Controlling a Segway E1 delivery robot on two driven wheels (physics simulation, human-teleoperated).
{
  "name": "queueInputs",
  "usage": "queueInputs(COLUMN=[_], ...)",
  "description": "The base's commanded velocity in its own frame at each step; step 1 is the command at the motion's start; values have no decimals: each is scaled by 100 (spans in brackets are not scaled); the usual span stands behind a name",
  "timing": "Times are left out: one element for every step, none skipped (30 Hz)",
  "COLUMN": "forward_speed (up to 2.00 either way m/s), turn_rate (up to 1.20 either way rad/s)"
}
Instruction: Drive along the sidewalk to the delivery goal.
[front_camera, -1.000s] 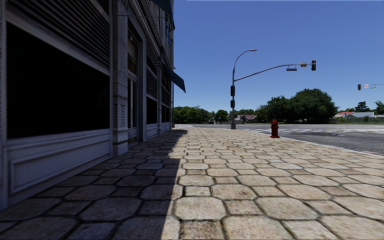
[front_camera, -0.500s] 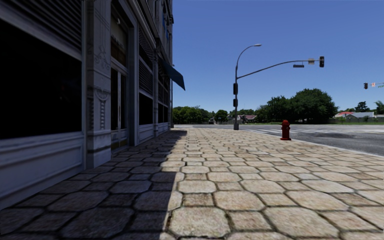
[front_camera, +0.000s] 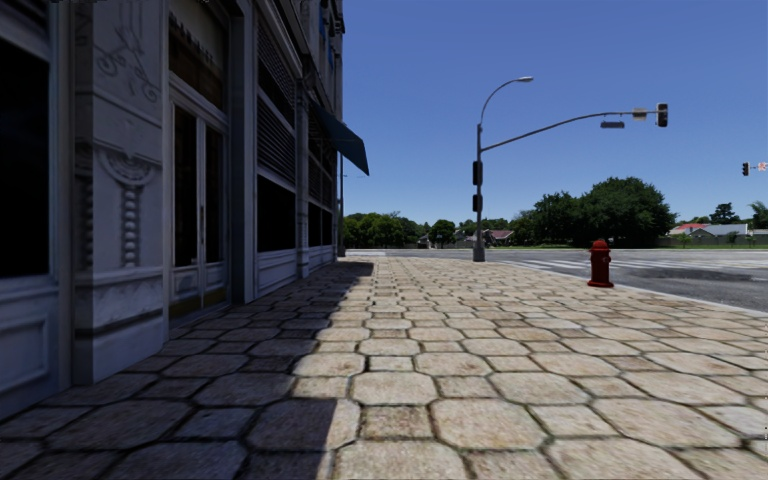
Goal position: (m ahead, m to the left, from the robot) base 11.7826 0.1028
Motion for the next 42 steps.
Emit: queueInputs(forward_speed=[200, 200, 200, 200, 200, 200, 200, 200, 200, 200, 200, 200, 200, 200, 200, 200, 200, 200, 200, 200, 200, 200, 200, 200, 200, 200, 200, 200, 200, 200, 200, 200, 200, 200, 200, 200, 200, 200, 200, 200, 200, 200], turn_rate=[0, 0, 0, 0, 0, 0, 0, 0, 0, 0, 0, 0, 0, 0, 0, 0, 0, 0, 0, 0, 0, 0, 0, 0, 0, 0, 0, 0, 0, 0, 0, 0, 0, 0, 0, 0, 0, 0, 0, 0, 0, 0])
